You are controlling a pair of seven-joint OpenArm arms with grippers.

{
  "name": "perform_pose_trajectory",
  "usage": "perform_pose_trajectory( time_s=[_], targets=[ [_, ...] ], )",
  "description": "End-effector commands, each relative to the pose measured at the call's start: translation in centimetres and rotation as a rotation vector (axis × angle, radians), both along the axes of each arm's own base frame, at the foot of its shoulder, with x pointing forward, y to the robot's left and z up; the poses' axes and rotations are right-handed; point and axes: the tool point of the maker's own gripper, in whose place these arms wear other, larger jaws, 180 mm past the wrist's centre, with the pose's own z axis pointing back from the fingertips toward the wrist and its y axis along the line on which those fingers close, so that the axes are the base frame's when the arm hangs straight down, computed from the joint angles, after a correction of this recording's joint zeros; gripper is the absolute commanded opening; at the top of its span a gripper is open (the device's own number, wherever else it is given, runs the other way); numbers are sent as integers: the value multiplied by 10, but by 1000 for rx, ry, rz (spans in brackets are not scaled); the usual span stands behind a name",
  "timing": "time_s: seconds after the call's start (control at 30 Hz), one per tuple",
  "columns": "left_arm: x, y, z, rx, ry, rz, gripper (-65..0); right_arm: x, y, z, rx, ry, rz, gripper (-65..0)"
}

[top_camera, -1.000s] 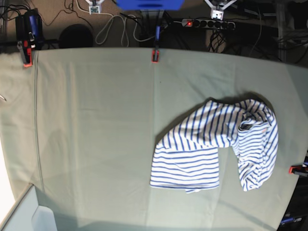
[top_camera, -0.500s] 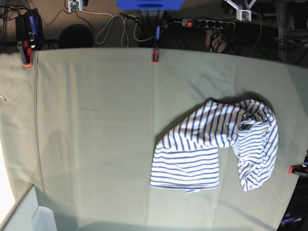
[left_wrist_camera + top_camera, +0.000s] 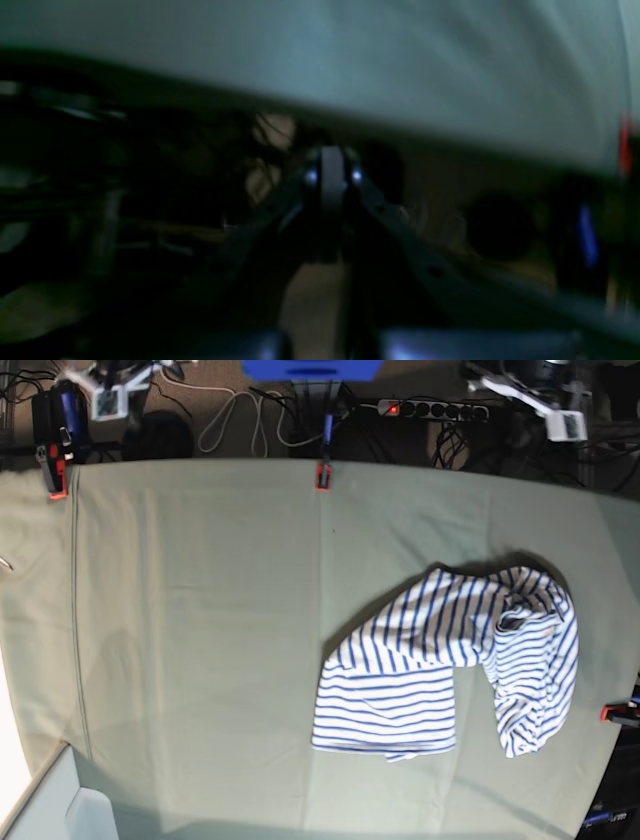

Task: Layout the t-shirt on the table in an organized manner, then fold the t-shirt properly
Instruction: 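Move the left gripper down onto the striped shirt's bunched edge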

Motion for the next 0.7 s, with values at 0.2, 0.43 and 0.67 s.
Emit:
perform_pose_trajectory(
  time_s=[0.2,0.43,0.67],
  targets=[
    [58,26,62,56,-256,77,-506,52,10,45,11,-154,15,-650],
    [109,26,90,31,-427,126,-450,97,15,48,40,-193,-13,-650],
    [156,28,104,-6,-507,162,-350,131,46,54,103,-202,170,-545]
  ],
)
